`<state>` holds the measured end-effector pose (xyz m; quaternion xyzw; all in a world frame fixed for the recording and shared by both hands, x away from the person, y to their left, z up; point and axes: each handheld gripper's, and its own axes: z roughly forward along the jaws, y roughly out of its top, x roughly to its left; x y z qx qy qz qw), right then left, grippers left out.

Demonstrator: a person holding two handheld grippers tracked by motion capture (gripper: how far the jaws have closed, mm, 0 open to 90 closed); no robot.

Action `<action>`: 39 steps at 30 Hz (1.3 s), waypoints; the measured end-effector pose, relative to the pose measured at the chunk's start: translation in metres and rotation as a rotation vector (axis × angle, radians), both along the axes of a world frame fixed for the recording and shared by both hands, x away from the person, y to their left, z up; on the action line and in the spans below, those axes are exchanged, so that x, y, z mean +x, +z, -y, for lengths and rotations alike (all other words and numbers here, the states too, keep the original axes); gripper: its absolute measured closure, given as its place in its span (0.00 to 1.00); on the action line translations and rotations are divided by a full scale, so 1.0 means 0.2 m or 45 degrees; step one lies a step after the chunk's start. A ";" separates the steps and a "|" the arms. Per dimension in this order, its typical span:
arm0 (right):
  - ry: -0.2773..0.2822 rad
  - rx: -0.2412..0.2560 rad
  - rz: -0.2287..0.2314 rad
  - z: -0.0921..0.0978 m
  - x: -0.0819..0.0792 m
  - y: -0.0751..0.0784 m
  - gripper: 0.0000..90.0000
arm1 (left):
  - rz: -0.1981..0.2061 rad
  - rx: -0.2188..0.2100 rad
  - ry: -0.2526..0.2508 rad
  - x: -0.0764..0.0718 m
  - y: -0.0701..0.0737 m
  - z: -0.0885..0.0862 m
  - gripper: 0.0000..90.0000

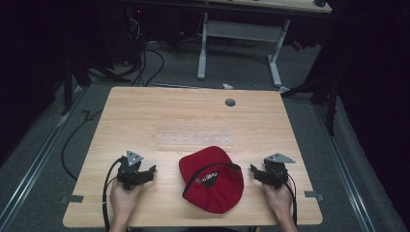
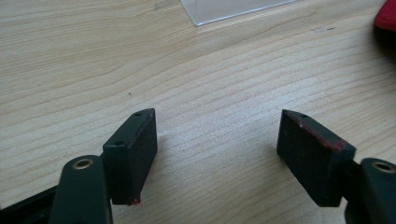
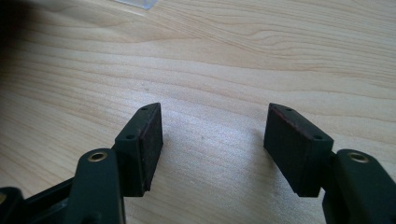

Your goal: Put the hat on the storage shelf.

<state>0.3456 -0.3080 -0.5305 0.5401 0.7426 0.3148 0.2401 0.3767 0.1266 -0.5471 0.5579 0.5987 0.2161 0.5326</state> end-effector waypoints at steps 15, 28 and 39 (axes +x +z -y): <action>0.008 -0.001 -0.001 0.00 0.00 0.00 0.41 | -0.002 0.002 -0.003 0.00 0.00 0.00 0.30; 0.056 0.080 0.022 0.04 -0.06 0.01 0.50 | -0.003 0.001 -0.004 0.00 0.00 0.00 0.30; 0.101 0.139 0.112 0.03 -0.16 0.09 0.52 | -0.004 0.003 -0.003 0.00 0.00 0.00 0.29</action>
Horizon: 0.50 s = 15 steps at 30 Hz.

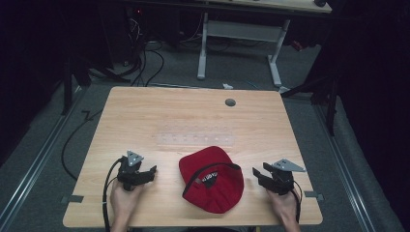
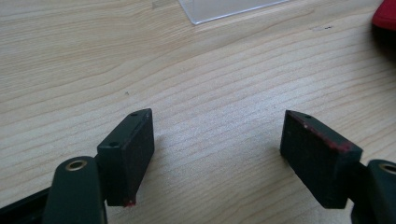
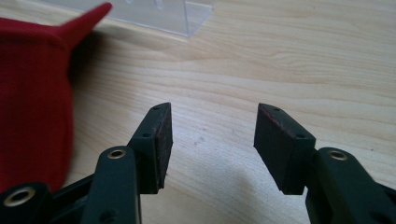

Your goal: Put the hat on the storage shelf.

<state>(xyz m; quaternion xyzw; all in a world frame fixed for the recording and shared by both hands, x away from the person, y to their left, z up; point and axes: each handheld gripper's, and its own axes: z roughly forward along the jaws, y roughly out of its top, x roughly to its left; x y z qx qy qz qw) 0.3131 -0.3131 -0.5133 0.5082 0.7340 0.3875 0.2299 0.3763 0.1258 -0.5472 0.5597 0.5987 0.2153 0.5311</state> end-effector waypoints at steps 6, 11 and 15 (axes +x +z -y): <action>0.040 0.006 0.057 -0.02 -0.06 0.05 0.53 | 0.000 0.000 0.000 0.00 0.00 0.00 0.29; 0.095 0.032 0.091 -0.04 -0.10 0.09 0.52 | 0.002 0.000 0.001 0.00 0.00 0.00 0.29; 0.133 0.039 0.109 -0.07 -0.12 0.12 0.52 | 0.000 0.000 0.000 0.00 0.00 0.00 0.29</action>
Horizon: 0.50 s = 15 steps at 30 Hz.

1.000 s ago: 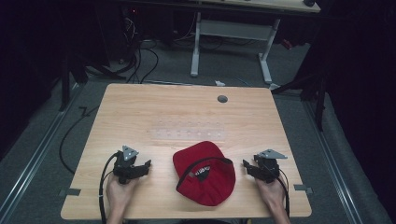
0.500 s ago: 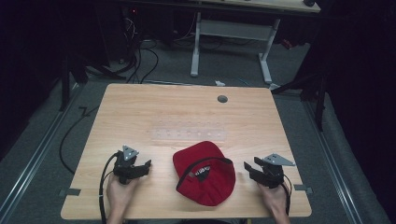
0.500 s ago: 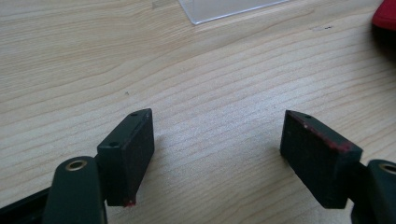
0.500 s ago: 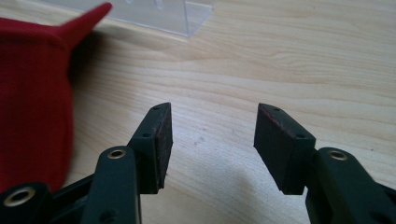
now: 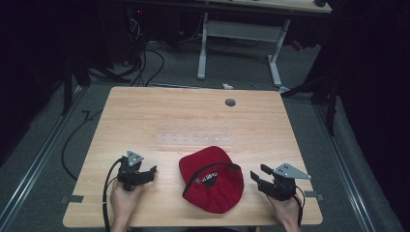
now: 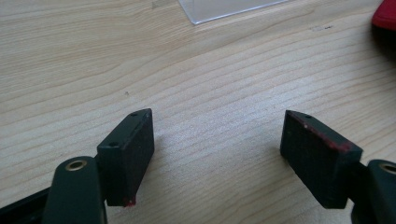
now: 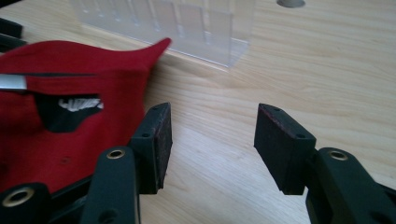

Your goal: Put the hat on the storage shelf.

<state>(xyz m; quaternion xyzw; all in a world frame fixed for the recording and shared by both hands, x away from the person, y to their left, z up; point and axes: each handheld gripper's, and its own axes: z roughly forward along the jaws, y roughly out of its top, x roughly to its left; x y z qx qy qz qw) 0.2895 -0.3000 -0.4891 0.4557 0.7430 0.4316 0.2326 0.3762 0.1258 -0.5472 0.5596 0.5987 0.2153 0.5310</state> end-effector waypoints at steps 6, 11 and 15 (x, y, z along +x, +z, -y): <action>0.084 0.024 0.012 -0.07 -0.01 0.04 0.50 | 0.000 0.000 0.000 0.00 0.00 0.00 0.29; 0.146 0.018 0.012 -0.13 0.02 0.06 0.48 | 0.000 0.000 0.000 0.00 0.00 0.00 0.29; 0.176 0.008 -0.021 -0.18 0.06 0.05 0.47 | 0.000 0.000 0.000 0.00 0.00 0.00 0.29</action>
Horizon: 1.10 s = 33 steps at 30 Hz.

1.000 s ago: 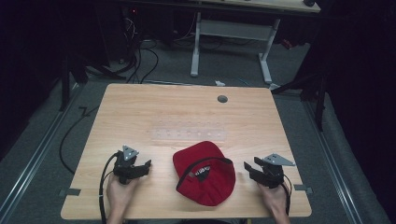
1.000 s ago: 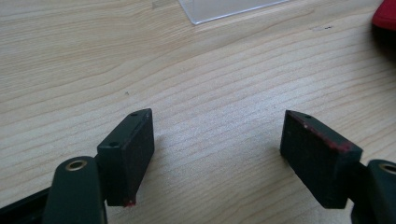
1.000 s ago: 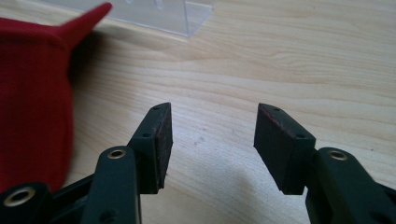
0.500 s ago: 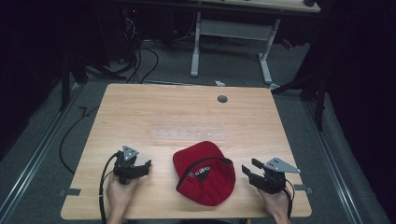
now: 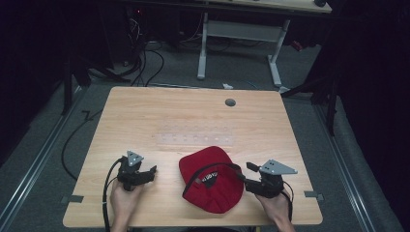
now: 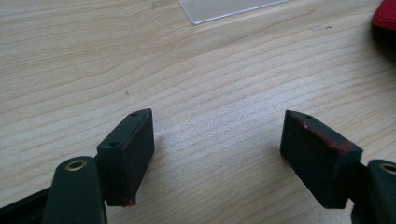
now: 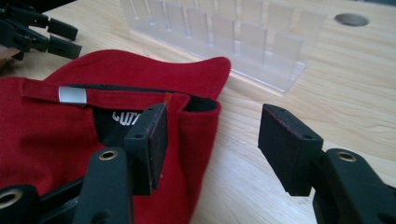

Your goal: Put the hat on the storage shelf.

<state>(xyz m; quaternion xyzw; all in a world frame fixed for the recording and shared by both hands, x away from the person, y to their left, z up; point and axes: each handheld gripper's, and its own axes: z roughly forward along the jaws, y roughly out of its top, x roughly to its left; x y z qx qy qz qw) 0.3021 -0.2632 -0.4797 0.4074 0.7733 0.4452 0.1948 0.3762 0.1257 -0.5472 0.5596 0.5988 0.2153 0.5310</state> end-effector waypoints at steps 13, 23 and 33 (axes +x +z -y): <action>0.016 0.002 -0.146 -0.11 0.17 -0.11 0.52 | 0.002 0.001 0.001 0.00 0.00 0.00 0.29; 0.013 0.055 -0.226 -0.14 0.24 -0.17 0.76 | 0.002 0.001 -0.002 0.00 0.00 0.00 0.29; 0.028 0.151 -0.273 -0.12 0.24 -0.17 0.87 | 0.001 0.004 -0.007 0.00 0.00 0.00 0.29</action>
